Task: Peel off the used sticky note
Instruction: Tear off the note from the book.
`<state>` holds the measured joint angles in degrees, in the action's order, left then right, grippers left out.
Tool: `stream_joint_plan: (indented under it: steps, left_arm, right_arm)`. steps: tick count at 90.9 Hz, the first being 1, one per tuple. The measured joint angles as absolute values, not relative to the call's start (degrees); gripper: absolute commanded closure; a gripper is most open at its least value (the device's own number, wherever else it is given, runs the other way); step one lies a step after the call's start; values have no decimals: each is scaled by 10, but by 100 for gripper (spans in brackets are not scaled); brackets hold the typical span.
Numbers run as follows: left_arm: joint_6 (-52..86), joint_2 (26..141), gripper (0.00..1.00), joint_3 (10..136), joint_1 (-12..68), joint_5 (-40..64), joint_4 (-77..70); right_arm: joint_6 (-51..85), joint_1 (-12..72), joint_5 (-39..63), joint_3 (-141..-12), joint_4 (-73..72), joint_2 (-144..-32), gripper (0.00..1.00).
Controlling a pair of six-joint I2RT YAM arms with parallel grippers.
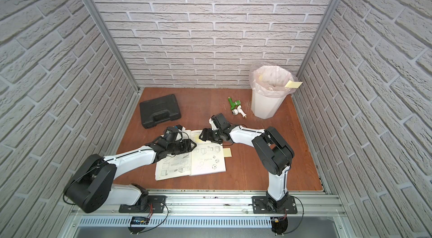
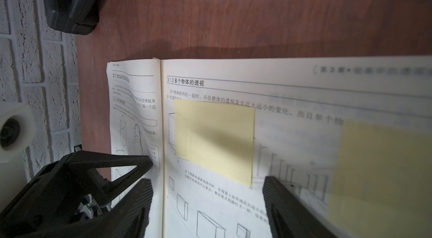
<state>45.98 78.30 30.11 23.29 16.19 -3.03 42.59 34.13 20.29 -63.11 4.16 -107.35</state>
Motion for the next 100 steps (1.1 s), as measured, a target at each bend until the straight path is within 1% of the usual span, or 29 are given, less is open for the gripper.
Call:
stream_joint_plan:
  steps: [22, 63, 100]
  left_arm:
    - [450, 775, 33, 295, 231, 159, -30]
    - [446, 775, 32, 289, 231, 159, -38]
    - [446, 777, 31, 285, 231, 161, -48]
  right_arm:
    - [418, 345, 189, -648, 77, -1074, 18]
    - [401, 356, 166, -676, 128, -1081, 18]
    - [415, 364, 188, -695, 102, -1105, 18]
